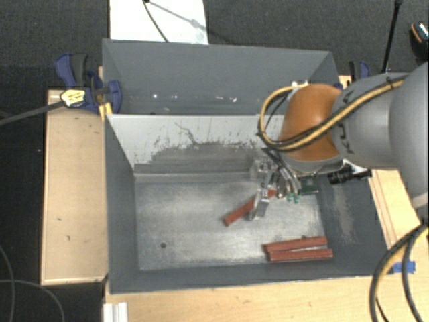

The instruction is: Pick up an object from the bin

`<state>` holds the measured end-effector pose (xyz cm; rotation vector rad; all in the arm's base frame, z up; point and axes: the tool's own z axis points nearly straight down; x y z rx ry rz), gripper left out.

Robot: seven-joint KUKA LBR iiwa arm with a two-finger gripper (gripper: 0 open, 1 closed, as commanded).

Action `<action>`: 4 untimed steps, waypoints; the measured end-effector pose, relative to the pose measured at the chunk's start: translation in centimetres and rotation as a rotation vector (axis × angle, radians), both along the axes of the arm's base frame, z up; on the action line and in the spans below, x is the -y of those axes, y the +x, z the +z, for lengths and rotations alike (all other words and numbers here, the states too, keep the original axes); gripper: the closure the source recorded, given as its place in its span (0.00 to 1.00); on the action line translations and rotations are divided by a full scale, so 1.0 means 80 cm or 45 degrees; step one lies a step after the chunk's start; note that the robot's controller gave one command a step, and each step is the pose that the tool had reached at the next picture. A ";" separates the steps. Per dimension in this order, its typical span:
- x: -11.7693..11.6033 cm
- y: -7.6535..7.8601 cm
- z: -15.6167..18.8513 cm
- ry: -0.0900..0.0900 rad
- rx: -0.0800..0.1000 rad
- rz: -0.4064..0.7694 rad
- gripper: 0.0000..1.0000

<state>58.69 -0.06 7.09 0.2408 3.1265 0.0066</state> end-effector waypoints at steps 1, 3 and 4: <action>0.006 -0.001 0.000 -0.003 -0.002 -0.009 1.00; 0.036 -0.029 0.069 -0.006 -0.010 0.387 1.00; 0.012 -0.047 0.194 -0.008 0.006 0.405 1.00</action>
Offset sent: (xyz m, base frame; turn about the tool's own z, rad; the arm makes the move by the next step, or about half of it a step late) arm 0.0000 0.0000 0.0000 0.0000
